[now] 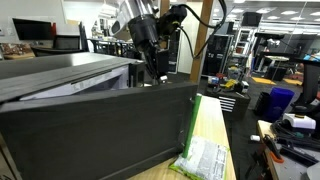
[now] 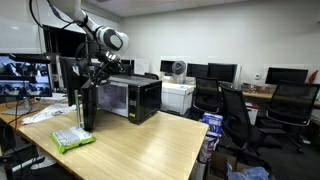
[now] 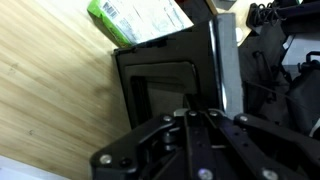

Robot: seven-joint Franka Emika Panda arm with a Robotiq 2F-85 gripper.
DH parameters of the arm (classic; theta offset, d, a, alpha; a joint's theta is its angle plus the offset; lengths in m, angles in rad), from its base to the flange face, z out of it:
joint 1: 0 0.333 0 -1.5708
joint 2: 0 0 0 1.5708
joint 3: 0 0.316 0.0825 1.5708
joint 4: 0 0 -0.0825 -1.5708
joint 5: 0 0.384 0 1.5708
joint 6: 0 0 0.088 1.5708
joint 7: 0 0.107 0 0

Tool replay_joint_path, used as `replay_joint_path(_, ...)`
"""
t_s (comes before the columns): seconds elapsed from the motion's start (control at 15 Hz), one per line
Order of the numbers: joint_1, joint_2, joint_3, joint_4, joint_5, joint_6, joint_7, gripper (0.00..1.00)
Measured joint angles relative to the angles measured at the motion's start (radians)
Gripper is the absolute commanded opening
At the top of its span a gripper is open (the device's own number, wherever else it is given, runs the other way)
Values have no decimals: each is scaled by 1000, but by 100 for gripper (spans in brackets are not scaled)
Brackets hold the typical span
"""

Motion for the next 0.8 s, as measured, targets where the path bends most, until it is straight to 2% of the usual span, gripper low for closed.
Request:
replay_joint_path(0.27,-7,-1,-16,63,12,-25,-2,2)
replay_joint_path(0.33,-11,-1,-25,71,12,-8,-2,27)
replay_joint_path(0.47,-20,-1,-53,70,9,78,-1,32)
replay_joint_path(0.6,-34,7,-87,47,-12,170,0,49)
replay_joint_path(0.8,-55,48,-117,33,-54,162,1,71)
